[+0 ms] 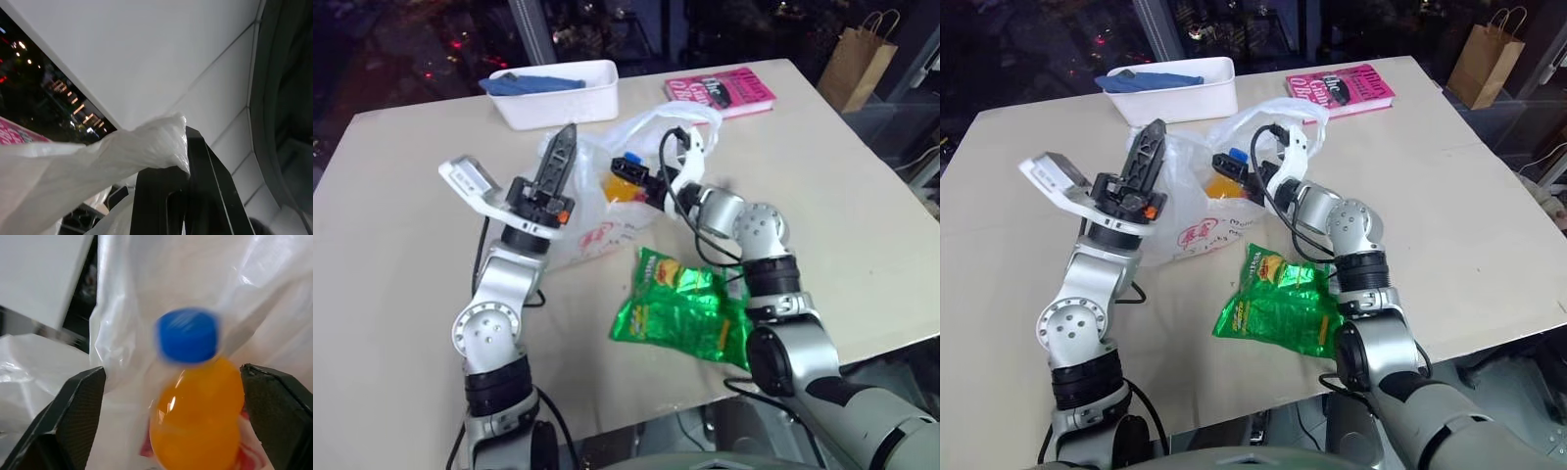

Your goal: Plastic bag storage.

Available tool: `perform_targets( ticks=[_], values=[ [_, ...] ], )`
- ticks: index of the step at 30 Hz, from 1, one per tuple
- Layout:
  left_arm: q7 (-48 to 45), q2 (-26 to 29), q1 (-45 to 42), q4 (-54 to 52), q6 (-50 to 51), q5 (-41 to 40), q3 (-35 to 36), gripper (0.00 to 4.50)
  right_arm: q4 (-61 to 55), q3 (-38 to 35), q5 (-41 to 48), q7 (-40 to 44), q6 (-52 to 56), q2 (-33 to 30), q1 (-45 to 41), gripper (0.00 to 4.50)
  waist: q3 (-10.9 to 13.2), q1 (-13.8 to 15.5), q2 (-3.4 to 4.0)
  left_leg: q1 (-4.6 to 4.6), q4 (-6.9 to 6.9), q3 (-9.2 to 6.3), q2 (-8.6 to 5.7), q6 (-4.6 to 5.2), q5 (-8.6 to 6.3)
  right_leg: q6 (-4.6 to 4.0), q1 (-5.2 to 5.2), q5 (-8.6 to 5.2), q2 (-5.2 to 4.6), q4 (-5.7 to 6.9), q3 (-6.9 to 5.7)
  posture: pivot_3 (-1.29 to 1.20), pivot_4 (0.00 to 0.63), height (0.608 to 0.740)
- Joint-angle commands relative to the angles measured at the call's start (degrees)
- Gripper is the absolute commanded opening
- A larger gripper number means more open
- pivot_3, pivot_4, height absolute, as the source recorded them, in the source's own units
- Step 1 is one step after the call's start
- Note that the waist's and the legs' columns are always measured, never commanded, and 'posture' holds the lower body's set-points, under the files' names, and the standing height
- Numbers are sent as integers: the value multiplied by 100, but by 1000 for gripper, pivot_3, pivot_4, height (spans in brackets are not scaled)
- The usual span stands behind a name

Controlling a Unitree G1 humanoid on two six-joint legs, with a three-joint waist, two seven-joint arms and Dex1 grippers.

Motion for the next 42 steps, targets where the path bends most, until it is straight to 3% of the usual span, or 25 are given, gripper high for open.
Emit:
perform_targets(
  ticks=[1,12,15,18,24,31,34,38,42],
  values=[
    [-39,101,21,-77,-76,-118,131,0,-416,273,-371,477,-268,-376,-117,4481,0,14,-1,0,1,0,-2,0,0,0,1,0,-1,0,0,0,150,740],
    [-106,966,386,-210,280,-482,500,0,-2565,182,450,3290,442,-3049,990,4481,0,12,-1,-5,-1,-7,1,3,-2,0,6,0,-6,-14,-7,0,150,740],
    [-157,1117,559,-347,427,-527,432,0,-2645,452,213,3921,597,-3960,1624,4481,-2,34,-5,1,0,-4,6,4,-2,0,13,0,-5,-12,-6,0,150,740],
    [-180,1175,718,-496,487,-562,379,0,-2704,813,-120,4146,555,-4452,2149,4481,-7,56,-12,7,-1,-4,5,6,-3,0,22,-1,-6,-13,-6,0,150,740],
    [-104,1124,971,-698,404,-514,360,0,-3093,862,-6,4151,1059,-4754,3110,4481,-6,69,-12,15,0,9,14,6,-3,0,22,0,-5,-9,5,0,150,740],
    [-36,1009,1120,-803,285,-444,259,0,-3485,226,1012,4137,2177,-4866,3727,4481,-5,186,-14,38,0,10,14,9,-6,0,46,-1,-5,-15,5,0,150,740],
    [-30,975,1124,-796,254,-402,199,0,-3657,152,1367,3811,2601,-4609,3817,4481,-6,188,-15,50,0,8,14,18,-11,0,63,-1,-5,-18,2,0,150,740],
    [-22,938,1078,-737,234,-352,145,0,-3643,-150,2085,2986,3232,-3652,3921,4481,-8,189,-19,61,-2,5,17,18,-11,-1,75,-1,0,-20,0,0,150,740],
    [-26,942,1057,-703,238,-330,147,0,-3617,-321,2347,2402,3387,-3113,3898,4481,-8,190,-18,60,-1,3,13,12,-8,-1,75,-1,-3,-20,-1,0,150,740]
  ],
)
